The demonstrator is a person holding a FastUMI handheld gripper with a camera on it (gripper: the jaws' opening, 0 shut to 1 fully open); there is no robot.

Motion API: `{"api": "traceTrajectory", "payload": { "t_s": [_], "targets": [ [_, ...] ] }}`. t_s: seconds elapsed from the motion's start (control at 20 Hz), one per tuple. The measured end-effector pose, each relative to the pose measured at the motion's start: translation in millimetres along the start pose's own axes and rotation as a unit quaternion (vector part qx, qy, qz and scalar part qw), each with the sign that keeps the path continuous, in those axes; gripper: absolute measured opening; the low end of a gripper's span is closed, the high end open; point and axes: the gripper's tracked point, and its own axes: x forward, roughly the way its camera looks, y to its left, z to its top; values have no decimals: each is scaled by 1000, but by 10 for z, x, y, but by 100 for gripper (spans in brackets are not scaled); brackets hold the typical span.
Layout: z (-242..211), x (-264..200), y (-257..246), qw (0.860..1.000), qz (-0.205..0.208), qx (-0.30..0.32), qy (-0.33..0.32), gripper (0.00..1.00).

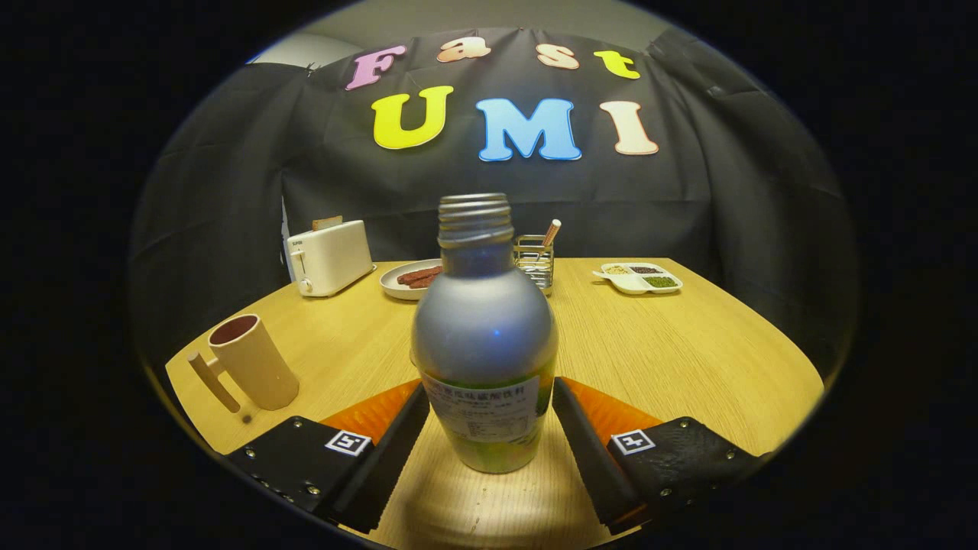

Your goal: Take the bottle from table, then pour the juice into the cup, finally place the bottle on the coaster

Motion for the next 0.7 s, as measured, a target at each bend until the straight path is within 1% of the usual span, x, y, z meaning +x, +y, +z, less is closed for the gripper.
{"api": "traceTrajectory", "payload": {
  "t_s": [0.25,0.55,0.6,0.65,0.7],
  "targets": [
    [-109,42,-18,1000,-2,18,14,98],
    [-182,68,23,999,-1,20,26,97],
    [-184,73,1,1000,-4,17,26,87],
    [-173,65,4,1000,-6,15,26,82],
    [-166,48,0,1000,-7,15,27,82]
  ]
}}
